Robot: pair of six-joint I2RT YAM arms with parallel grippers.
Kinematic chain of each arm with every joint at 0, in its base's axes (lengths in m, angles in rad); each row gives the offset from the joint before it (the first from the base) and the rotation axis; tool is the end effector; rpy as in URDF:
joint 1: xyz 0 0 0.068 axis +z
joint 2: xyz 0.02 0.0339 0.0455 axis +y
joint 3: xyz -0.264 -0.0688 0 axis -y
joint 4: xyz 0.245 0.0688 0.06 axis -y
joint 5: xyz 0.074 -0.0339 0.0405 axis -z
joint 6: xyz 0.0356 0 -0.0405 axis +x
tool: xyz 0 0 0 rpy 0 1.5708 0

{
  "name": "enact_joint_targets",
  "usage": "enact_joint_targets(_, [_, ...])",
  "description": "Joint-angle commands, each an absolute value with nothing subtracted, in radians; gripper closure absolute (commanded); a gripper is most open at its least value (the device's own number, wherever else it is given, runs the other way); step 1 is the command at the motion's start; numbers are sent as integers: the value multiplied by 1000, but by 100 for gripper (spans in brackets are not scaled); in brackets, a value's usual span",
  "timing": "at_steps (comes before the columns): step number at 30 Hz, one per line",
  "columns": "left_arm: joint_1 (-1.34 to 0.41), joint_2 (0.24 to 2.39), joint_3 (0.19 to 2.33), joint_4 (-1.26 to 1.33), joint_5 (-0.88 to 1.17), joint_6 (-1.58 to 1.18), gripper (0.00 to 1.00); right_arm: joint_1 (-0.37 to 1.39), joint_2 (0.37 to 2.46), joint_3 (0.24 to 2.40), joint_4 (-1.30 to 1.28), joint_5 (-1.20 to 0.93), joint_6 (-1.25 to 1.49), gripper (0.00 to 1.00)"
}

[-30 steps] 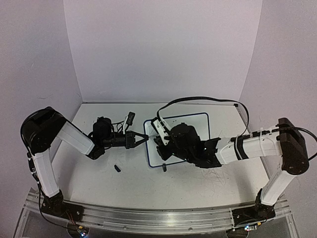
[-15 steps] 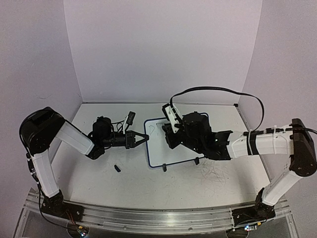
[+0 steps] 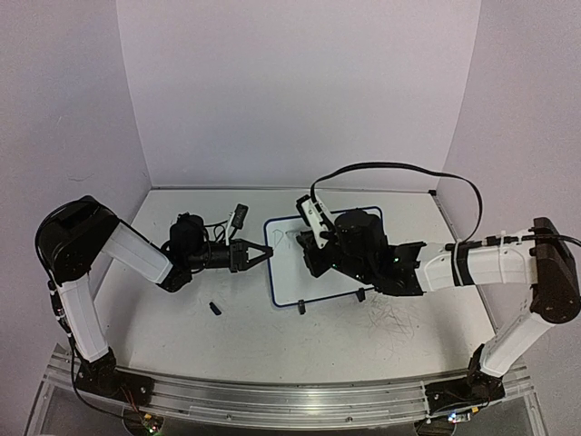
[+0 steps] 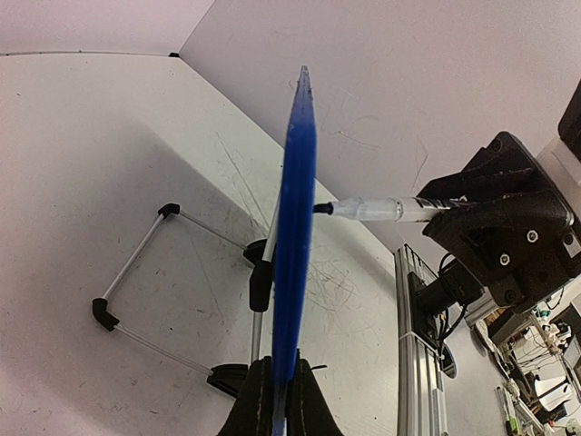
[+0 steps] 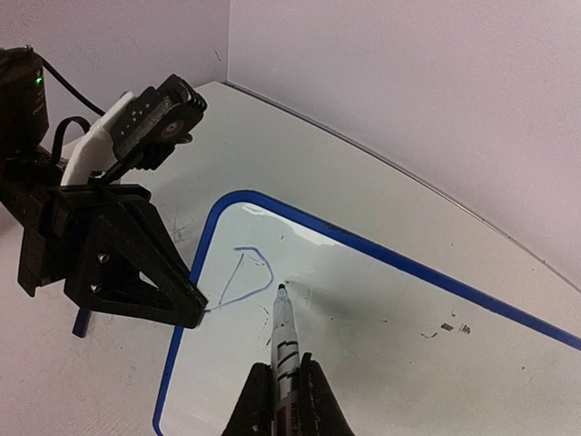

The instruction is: Write a sentence on the whiteboard

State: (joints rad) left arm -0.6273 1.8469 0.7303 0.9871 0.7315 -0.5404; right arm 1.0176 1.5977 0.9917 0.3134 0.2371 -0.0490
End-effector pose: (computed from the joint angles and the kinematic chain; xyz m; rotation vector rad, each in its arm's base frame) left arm 0.2719 -0.2265 0.1607 0.6844 1.7756 -1.4495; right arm 0.1998 0.3076 0.2558 -0.8090 1.6963 0.4504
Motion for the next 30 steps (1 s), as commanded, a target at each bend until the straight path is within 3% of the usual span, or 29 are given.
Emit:
enact_joint_targets(1, [-631, 1812, 738, 1027, 761, -552, 100, 1023, 1610, 995, 352, 240, -59, 100])
enact_joint_targets(30, [-630, 1812, 743, 1027, 767, -548, 100, 1034, 1625, 962, 293, 284, -27, 100])
